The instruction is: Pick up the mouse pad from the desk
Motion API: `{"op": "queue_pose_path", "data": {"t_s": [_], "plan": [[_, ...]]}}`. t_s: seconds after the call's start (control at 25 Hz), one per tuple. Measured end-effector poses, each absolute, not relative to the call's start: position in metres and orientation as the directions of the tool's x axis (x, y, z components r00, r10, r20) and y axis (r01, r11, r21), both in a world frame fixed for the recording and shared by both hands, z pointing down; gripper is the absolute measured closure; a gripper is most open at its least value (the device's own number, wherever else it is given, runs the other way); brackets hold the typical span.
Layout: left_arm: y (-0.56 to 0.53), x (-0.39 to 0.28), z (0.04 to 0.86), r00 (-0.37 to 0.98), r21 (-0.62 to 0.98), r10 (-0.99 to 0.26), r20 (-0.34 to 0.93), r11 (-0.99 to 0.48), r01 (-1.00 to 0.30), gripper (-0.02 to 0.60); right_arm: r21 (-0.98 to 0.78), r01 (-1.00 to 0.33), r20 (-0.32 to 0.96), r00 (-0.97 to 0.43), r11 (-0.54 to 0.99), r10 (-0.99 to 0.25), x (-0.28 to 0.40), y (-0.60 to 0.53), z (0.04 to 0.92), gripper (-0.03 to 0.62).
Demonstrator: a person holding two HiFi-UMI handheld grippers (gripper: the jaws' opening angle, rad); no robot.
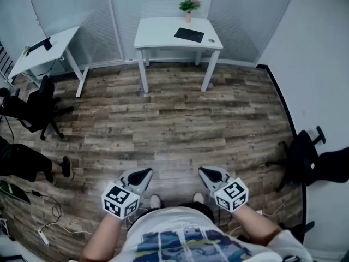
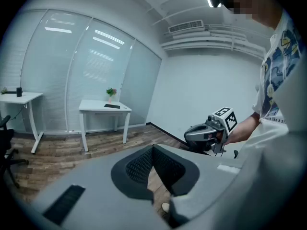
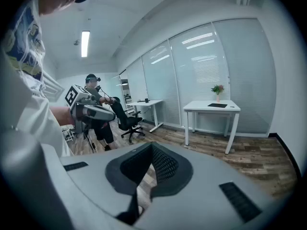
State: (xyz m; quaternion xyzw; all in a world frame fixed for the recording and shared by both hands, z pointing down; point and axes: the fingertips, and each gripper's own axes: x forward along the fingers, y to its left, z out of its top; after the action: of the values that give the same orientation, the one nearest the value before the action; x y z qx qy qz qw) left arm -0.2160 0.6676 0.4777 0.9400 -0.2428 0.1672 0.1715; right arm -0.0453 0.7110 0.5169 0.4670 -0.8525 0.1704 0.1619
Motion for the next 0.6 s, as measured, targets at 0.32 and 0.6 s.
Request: {"op": "queue_pose_path", "data": {"t_s": [0.32,0.6], "plan": [[0.649,-0.281,0.481,0.852,0.251,-0.361,0.379,-0.846,-0.47,0.578,-0.12,-0.865,0.425,-0.489,0.488,-0.762,-0.114,0.697,0.505,0.595],[0.632,-0.281,0.482,0.877,0.261,-0.308,0.369,-0.871,-0.416,0.58,-0.13,-0.888,0.405,-0.453,0.44,-0.794,-0.122,0.679,0.497,0.594]]}}
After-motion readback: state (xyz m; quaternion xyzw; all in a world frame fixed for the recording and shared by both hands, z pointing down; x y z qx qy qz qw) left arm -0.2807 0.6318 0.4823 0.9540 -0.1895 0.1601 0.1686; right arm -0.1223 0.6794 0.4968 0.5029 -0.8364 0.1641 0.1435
